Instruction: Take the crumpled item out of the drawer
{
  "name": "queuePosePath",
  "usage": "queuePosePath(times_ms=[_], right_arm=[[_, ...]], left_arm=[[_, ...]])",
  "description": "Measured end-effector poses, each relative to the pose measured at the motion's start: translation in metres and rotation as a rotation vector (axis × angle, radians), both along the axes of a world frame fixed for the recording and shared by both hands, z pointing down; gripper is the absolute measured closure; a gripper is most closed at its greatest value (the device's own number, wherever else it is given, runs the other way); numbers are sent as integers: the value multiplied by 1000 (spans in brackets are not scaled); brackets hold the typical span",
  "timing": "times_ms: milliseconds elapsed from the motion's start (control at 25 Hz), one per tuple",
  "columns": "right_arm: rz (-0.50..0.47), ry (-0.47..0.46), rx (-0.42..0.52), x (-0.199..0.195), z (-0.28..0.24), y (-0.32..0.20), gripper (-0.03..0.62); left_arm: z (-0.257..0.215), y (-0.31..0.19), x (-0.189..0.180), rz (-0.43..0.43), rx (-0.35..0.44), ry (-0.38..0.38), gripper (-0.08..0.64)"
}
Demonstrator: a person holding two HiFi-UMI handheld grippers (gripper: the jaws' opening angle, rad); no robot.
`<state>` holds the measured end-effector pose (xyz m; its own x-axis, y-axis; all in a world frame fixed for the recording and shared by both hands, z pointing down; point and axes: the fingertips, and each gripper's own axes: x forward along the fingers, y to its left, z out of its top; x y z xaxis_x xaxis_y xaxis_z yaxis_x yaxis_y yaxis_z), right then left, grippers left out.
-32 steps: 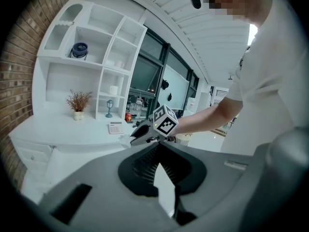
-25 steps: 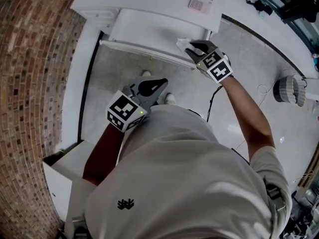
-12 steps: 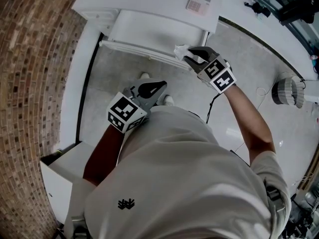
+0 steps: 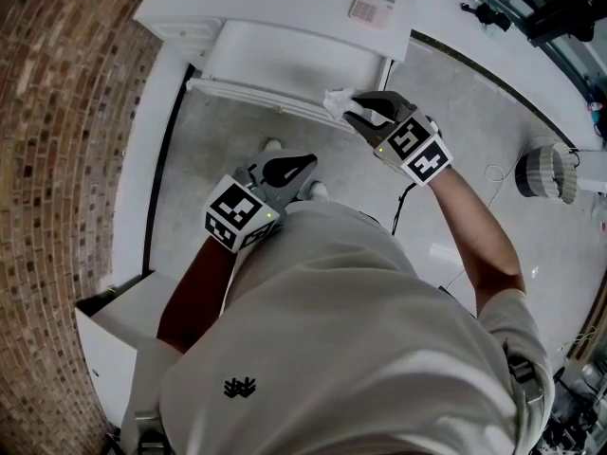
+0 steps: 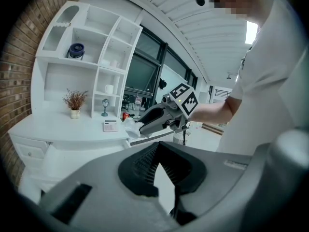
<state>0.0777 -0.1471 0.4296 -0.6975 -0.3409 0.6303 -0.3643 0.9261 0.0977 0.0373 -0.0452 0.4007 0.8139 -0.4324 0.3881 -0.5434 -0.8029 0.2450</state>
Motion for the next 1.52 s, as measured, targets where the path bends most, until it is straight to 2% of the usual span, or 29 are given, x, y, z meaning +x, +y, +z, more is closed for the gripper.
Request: queuePosePath(times_ms=[800,1520], right_arm=[[-31,-23,1,-4,-10,6,482],[-23,-29,-25,-11,-6,-13,482]], left_arm=[[4,-1,2,-12,-10,-5,554],[11,-28,-4,9,-32,6,554]])
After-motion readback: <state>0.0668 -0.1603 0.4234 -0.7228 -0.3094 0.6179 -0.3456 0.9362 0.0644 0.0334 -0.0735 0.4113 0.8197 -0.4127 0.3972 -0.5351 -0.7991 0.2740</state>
